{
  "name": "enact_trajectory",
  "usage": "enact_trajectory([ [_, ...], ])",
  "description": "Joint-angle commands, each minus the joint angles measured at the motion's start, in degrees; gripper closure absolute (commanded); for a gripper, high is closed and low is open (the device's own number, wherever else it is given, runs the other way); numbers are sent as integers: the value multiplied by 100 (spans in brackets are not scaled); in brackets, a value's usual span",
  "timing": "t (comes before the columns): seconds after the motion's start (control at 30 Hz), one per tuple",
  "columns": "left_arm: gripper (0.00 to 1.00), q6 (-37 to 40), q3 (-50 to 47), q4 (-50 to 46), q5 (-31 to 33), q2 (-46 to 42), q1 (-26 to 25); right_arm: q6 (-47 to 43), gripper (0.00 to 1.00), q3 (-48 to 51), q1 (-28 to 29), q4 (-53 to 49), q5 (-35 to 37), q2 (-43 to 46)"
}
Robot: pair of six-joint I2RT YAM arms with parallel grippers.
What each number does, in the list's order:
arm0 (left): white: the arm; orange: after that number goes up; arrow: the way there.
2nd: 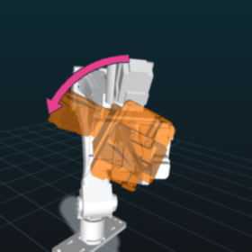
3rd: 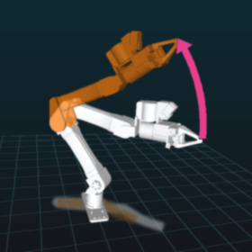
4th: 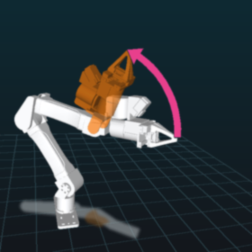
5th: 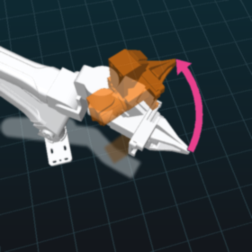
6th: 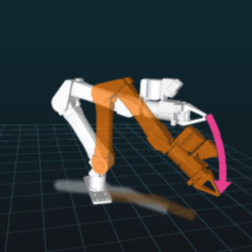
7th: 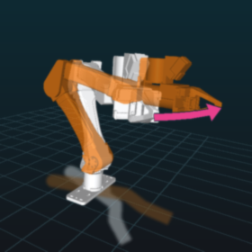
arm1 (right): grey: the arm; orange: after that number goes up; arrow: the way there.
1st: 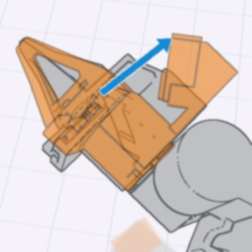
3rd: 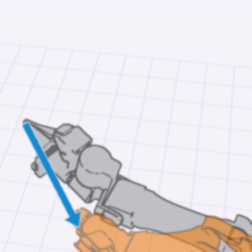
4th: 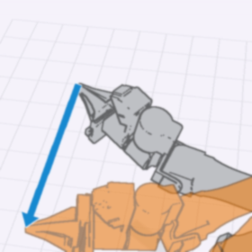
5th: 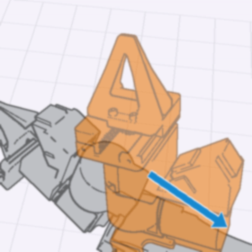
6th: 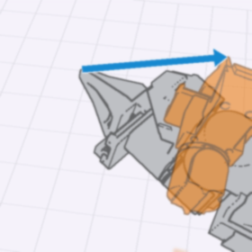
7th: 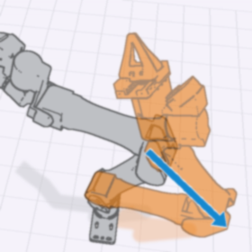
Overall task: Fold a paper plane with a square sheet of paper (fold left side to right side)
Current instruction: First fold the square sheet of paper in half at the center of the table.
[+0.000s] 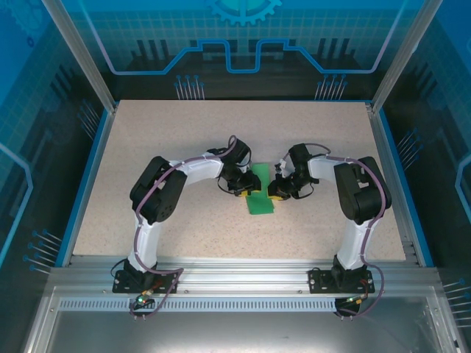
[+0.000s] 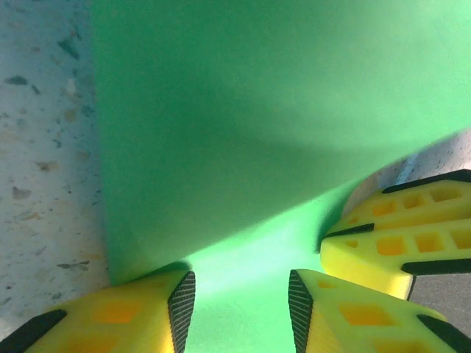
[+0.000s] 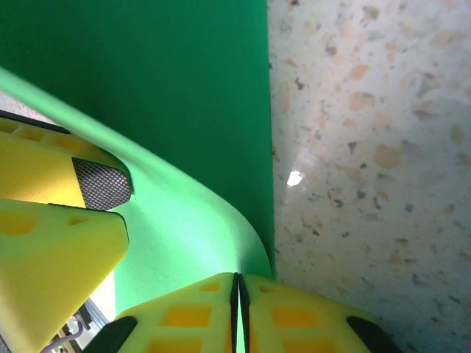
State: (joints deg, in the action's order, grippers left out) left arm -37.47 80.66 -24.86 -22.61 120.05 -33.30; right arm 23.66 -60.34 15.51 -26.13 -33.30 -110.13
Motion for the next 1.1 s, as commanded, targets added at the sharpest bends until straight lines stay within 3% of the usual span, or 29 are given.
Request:
enact_trajectory([
  [0.0, 56, 186, -224, -142, 311, 129, 238, -87, 87, 121, 54, -416, 827, -318],
  [0.33, 51, 355, -566, -140, 328, -445, 619, -113, 87, 132, 51, -416, 847, -345],
  [0.67, 54, 363, -754, 682, -364, -975, 524, -82, 87, 132, 50, -340, 763, -323],
  [0.8, 58, 385, -549, 813, -588, -813, 339, -85, 87, 128, 54, -360, 777, -326],
  [1.07, 58, 531, 123, 505, -370, -17, 267, -94, 87, 124, 55, -400, 806, -332],
])
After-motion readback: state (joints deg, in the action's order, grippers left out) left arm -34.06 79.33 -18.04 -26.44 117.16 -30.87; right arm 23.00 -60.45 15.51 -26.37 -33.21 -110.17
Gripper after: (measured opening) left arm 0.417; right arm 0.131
